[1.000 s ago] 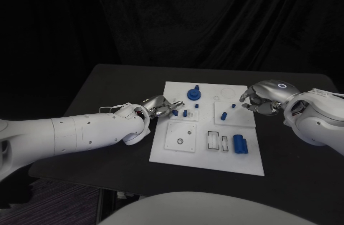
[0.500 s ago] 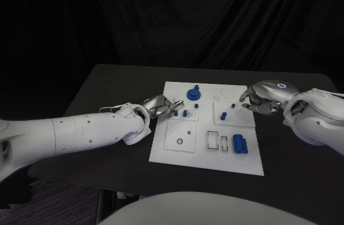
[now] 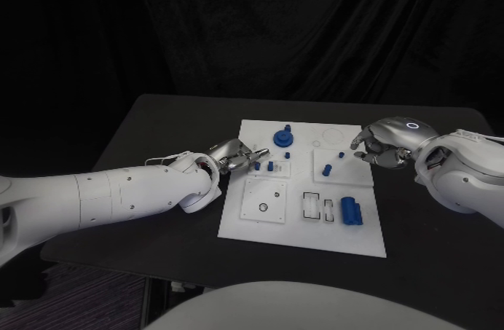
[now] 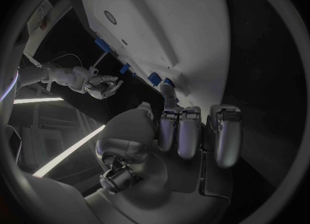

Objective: Assemble the parts on the task board

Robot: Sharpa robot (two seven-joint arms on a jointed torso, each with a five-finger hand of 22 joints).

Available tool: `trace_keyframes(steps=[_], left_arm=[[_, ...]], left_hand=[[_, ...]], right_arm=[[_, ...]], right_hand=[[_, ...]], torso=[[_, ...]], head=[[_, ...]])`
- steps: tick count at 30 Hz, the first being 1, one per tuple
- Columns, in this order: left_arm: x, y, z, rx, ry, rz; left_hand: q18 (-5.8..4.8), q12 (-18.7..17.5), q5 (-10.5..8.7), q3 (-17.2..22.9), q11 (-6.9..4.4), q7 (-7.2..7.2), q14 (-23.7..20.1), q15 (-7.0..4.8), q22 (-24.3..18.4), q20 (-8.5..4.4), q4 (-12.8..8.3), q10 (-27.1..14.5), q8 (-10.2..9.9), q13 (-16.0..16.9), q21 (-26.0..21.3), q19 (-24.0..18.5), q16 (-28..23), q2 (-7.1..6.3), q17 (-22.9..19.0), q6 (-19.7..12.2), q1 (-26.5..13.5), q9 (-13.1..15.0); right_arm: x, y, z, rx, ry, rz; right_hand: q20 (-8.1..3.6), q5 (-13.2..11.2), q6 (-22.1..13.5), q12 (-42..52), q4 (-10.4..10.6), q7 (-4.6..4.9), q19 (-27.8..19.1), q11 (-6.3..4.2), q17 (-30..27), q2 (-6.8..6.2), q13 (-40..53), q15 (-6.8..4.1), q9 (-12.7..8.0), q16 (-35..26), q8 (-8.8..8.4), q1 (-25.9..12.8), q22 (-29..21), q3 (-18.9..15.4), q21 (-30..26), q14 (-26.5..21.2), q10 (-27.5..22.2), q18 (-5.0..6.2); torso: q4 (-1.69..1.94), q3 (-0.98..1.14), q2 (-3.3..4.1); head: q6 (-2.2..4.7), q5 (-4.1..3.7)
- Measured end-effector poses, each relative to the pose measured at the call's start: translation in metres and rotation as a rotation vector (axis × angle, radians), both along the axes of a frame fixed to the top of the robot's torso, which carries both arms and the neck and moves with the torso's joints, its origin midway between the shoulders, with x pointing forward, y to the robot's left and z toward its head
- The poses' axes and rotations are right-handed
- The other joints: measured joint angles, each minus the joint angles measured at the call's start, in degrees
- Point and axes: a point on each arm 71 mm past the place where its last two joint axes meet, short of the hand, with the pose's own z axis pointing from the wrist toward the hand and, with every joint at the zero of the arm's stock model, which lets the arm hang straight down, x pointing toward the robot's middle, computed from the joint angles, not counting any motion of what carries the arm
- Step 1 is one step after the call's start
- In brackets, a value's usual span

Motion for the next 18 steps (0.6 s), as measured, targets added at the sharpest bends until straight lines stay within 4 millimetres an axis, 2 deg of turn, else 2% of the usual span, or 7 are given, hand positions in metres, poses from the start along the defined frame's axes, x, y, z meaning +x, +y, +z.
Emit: trace_keyframes(steps=[3,5,10,11,13,17,18], left_arm=[[-0.001,0.004,0.002,0.003,-0.025,0.011],[-0.002,0.006,0.004,0.005,-0.048,0.017],[-0.008,0.015,0.016,0.017,-0.153,0.013],[-0.009,0.016,0.019,0.02,-0.179,0.006],[-0.006,0.019,0.032,0.022,-0.25,-0.017],[0.002,0.016,0.063,0.018,-0.383,-0.097],[0.004,0.014,0.07,0.017,-0.411,-0.122]], left_hand=[[0.0,0.0,1.7,-1.5,0.0,0.12,0.0,0.0,0.0,0.0,0.0,0.0,1.0,0.0,0.0,0.0,0.0,-1.56,0.0,0.1,1.6,0.0],[0.0,0.0,2.32,-2.1,0.0,0.12,0.0,0.0,0.0,0.0,-0.1,0.0,1.0,0.0,0.0,0.0,0.0,-2.02,0.0,0.1,2.8,0.0],[0.0,0.0,4.82,-3.6,-0.18,-0.09,0.0,0.0,0.0,0.0,-0.1,-0.2,3.2,0.0,0.0,0.0,0.0,-4.18,0.0,0.7,7.3,0.0],[0.0,0.0,5.83,-3.7,-0.18,0.07,0.0,0.0,0.0,0.0,-0.2,-0.2,2.5,0.0,-0.2,0.0,0.0,-4.77,0.0,-0.2,9.2,0.0],[0.0,0.0,7.36,-3.8,0.05,0.62,0.0,0.05,0.0,0.0,-0.2,-0.2,-1.1,0.0,-1.2,0.0,0.0,-5.56,0.0,-3.9,13.1,0.0],[0.0,-1.6,9.48,-2.0,2.64,3.09,0.1,2.64,0.0,2.17,0.0,-0.1,-6.5,0.3,-5.7,-0.1,0.0,-6.73,0.0,-11.4,23.0,0.0],[0.03,-3.2,9.48,-1.4,2.75,3.3,0.1,3.08,0.0,2.64,0.0,-0.2,-8.0,0.5,-6.9,-0.7,-0.5,-6.99,0.0,-13.0,24.8,0.0]], right_arm=[[0.0,-0.001,0.0,0.001,-0.001,-0.001],[-0.001,-0.002,0.0,0.002,-0.003,-0.002],[-0.001,-0.002,0.002,0.016,-0.018,0.004],[-0.001,-0.002,0.002,0.02,-0.022,0.007],[-0.002,-0.001,0.004,0.032,-0.033,0.016],[-0.004,-0.001,0.006,0.056,-0.057,0.029],[-0.004,-0.002,0.007,0.062,-0.063,0.033]], right_hand=[[0.0,0.0,0.2,0.0,0.0,0.21,0.0,0.2,0.0,0.0,0.1,0.0,0.0,0.0,0.0,0.0,0.0,0.0,0.0,0.0,0.2,0.0],[0.06,0.0,0.5,0.0,0.0,0.18,0.1,0.05,0.0,0.0,0.3,-0.05,0.0,0.1,0.0,0.0,0.0,0.0,0.0,0.4,0.9,0.0],[0.08,0.0,0.7,0.0,0.0,0.34,0.7,0.05,0.0,0.0,0.7,-0.17,0.0,0.2,0.0,0.0,0.0,0.0,0.7,0.6,1.5,-0.01],[0.19,0.0,0.8,0.1,0.2,0.43,0.8,0.04,0.0,0.0,0.8,-0.2,0.0,0.5,0.0,0.0,0.0,0.2,0.8,0.6,1.8,0.0],[-0.01,0.0,0.8,0.4,0.2,0.43,1.0,-0.1,0.0,0.0,0.9,0.0,0.0,0.6,0.0,0.0,0.0,0.2,1.2,0.8,2.0,0.0],[-0.09,1.1,1.2,0.4,0.2,0.51,1.9,-0.26,0.0,0.0,1.1,-0.32,0.0,0.7,0.0,0.0,0.0,0.2,2.0,1.2,2.8,0.0],[-0.2,1.9,1.3,0.4,0.2,0.43,2.5,-0.32,0.0,0.0,1.2,-0.37,0.0,1.1,0.0,0.0,0.0,0.4,2.6,1.7,3.4,-0.01]], torso=[[0.0,0.0,0.0],[-0.02,0.0,0.0],[-0.03,-0.01,-0.02],[-0.03,-0.02,-0.03],[-0.03,-0.02,-0.04],[-0.03,-0.05,-0.09],[-0.03,-0.05,-0.1]], head=[[0.0,-0.05],[0.0,-0.08],[0.0,-0.08],[0.0,-0.08],[0.0,-0.13],[0.0,-0.26],[0.0,-0.31]])
